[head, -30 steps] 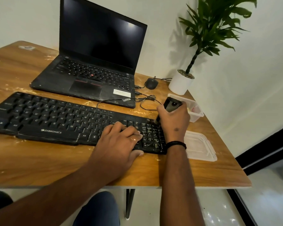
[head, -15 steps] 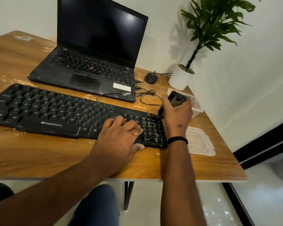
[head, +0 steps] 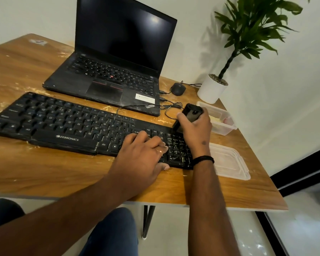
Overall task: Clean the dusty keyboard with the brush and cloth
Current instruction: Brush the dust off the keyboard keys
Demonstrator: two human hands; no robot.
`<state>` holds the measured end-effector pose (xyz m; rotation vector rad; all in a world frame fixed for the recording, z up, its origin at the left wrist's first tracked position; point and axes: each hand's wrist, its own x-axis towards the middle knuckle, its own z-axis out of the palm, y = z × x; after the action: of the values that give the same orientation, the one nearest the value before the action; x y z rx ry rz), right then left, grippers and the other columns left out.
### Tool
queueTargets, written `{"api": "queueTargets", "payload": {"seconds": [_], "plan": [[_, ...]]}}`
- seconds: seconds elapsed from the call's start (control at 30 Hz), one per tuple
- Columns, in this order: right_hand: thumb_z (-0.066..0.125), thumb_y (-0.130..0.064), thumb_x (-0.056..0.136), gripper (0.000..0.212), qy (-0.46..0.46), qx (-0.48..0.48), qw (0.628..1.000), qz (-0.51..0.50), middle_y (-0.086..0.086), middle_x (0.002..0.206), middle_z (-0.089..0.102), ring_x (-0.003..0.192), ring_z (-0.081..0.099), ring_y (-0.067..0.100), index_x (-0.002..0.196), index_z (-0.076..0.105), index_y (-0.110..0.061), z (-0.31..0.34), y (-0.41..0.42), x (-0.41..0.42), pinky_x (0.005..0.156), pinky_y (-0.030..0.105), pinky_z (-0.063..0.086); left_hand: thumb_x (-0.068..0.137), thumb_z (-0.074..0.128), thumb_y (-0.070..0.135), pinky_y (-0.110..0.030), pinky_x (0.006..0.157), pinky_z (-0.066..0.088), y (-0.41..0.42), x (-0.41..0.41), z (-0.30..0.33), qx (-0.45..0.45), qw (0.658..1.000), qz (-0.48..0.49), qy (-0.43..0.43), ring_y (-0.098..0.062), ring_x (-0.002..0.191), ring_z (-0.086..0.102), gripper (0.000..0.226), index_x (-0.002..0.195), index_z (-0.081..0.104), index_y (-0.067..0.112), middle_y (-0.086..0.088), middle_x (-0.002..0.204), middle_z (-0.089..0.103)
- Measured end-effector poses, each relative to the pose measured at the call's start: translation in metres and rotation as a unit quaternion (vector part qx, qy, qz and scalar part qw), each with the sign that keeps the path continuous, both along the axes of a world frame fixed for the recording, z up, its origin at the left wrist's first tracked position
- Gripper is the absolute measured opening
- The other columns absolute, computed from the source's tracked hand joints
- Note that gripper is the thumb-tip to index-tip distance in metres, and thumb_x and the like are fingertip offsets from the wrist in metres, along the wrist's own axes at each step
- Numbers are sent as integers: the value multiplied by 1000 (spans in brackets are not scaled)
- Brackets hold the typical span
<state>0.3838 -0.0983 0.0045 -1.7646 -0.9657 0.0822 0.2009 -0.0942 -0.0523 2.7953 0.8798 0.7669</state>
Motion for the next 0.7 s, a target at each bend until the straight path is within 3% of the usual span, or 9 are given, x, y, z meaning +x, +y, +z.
{"api": "queueTargets", "payload": {"seconds": [0.13,0.23,0.33,0.43,0.53,0.63,0.7], "plan": [[78,-27,83,25,77,17,994,74,-1,94,65,89,68,15,99,59,-24,0,5,-3,72,29,59,91,52,60,-41,93,40,0,0,0,1,1000,4,2,-16,103,50,51,126,68,27,14,120,62],[77,-19,83,27,78,91,993,-3,-5,86,63,73,61,-3,103,62,-9,4,3,3,63,13,51,92,53,60,-41,94,39,-1,0,2,-8,1000,7,2,-16,104,50,50,128,67,28,14,122,62],[76,-23,79,35,28,71,993,-85,-6,85,63,70,58,0,107,62,-7,3,-2,8,55,3,41,95,44,61,-40,98,35,-2,0,6,-23,1000,2,3,-15,109,47,54,133,63,29,16,127,59],[76,-27,75,31,23,61,993,-96,-5,83,65,73,59,9,99,64,-11,1,-5,9,54,4,41,95,44,63,-38,103,30,-2,0,7,-39,999,-1,8,-14,115,44,56,140,58,32,19,133,55],[76,-21,75,21,57,50,997,-34,-7,77,62,67,55,2,90,64,-12,1,-4,11,55,10,44,97,42,63,-37,105,27,-2,-2,8,-43,999,-2,12,-13,119,40,57,144,52,33,19,139,50],[76,-21,74,22,100,104,989,-25,-5,77,63,69,58,2,89,65,-11,3,-5,13,60,19,48,97,40,64,-37,107,27,-1,-1,8,-42,999,-4,15,-13,120,38,58,146,50,33,19,140,49],[78,-17,76,22,85,141,984,-61,-8,77,64,66,58,-5,92,66,-9,5,-7,13,61,13,47,97,41,64,-38,106,27,-1,-1,8,-44,999,-3,15,-13,119,39,58,145,52,33,19,139,50]]}}
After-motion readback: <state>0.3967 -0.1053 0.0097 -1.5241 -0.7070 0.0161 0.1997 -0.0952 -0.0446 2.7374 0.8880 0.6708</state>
